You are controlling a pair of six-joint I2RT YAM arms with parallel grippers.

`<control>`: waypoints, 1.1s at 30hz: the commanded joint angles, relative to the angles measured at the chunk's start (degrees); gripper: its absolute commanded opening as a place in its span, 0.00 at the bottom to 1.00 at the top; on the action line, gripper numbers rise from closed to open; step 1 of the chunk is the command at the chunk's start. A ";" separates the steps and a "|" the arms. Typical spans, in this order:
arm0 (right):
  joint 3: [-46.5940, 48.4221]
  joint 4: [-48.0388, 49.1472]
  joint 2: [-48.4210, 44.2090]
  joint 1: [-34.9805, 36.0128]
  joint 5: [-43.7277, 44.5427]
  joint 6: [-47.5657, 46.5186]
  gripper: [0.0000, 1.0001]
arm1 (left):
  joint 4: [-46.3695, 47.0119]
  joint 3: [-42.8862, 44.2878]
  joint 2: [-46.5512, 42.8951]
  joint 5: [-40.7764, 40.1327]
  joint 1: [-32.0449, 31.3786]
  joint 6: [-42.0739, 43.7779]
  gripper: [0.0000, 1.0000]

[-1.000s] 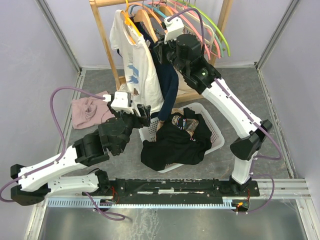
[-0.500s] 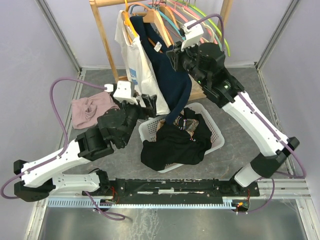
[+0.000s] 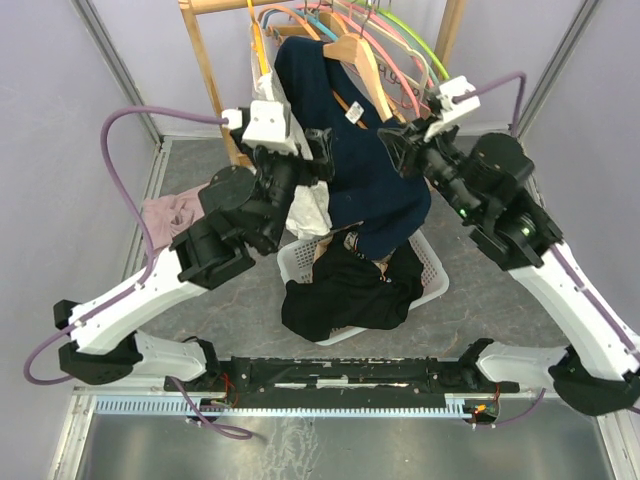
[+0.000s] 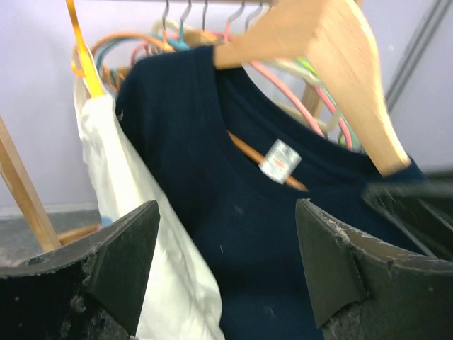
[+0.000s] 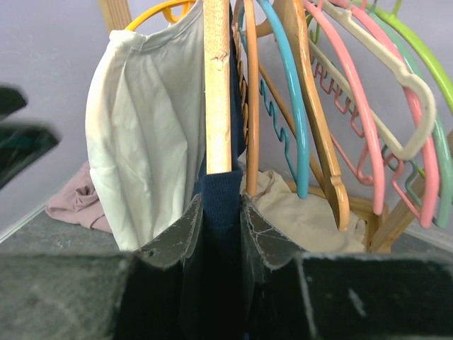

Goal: Remove the t-shirt from the hanger
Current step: Pick up the hanger from the clothesline, then remove the T-shirt from the hanger.

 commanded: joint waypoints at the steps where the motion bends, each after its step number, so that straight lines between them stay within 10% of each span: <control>1: -1.93 7.22 -8.21 0.19 -1.77 -0.70 0.02 | 0.94 8.53 4.65 2.18 3.97 5.68 0.84; 11: -5.18 4.91 -14.71 0.21 -3.78 -0.33 0.02 | -4.75 23.64 17.31 11.79 12.37 2.99 0.84; 26: -6.53 4.71 -15.37 0.19 -5.48 1.61 0.02 | -4.13 24.39 21.20 20.84 19.02 -2.20 0.83; 29: -6.66 4.73 -15.49 0.21 -5.18 1.52 0.02 | -3.12 23.07 20.80 20.20 19.25 -2.02 0.74; 33: -7.00 4.64 -15.33 0.24 -4.71 1.35 0.02 | -2.51 22.54 20.60 21.85 19.66 -1.88 0.36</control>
